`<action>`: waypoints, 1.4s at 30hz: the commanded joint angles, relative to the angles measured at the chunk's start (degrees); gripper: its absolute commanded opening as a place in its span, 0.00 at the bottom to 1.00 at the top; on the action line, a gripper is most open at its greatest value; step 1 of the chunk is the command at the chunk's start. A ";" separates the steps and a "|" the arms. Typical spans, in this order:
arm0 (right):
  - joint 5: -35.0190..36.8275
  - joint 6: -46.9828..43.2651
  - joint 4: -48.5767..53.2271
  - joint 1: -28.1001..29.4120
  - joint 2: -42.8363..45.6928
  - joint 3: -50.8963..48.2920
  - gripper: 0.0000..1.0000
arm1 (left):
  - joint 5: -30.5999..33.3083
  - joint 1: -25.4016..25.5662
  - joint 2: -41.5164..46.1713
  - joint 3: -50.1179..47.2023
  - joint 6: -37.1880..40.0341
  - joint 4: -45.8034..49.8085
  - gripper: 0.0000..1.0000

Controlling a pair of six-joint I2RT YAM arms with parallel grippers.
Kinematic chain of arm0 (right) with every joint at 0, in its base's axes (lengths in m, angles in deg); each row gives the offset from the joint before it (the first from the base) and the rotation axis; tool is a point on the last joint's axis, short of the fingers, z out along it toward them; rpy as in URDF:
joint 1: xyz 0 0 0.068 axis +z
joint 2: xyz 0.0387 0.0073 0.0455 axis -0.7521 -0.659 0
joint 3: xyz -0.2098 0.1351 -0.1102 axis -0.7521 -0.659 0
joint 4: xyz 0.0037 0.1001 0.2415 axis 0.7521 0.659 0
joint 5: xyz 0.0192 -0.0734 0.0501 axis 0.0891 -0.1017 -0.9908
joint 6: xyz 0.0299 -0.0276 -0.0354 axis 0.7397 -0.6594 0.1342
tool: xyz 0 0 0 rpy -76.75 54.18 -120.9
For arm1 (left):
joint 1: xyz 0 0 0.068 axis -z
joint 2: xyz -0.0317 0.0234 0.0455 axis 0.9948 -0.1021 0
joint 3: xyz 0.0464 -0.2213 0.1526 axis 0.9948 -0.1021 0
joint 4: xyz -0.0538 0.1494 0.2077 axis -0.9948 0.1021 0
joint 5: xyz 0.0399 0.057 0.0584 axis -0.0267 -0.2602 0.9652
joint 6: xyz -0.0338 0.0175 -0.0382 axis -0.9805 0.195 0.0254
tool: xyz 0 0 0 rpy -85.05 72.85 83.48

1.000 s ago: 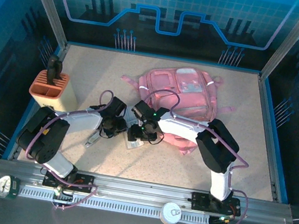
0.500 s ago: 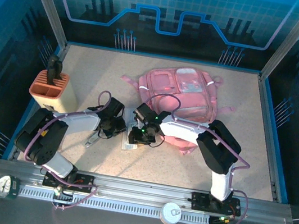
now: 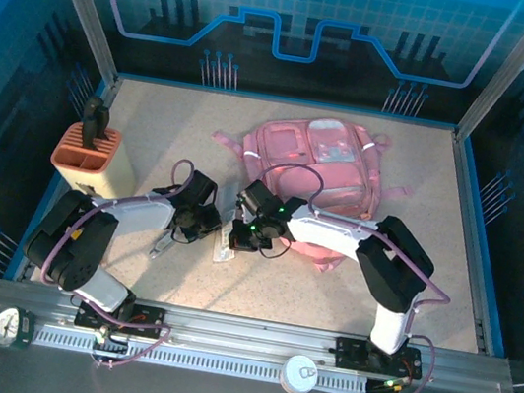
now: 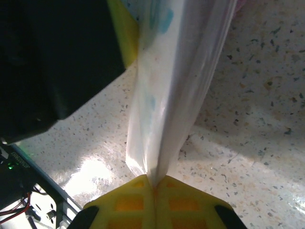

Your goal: Pack the student bag

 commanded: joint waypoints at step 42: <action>-5.80 -9.45 33.97 -41.05 55.60 -20.26 0.00 | 1.28 16.31 -17.58 45.73 56.42 14.96 0.65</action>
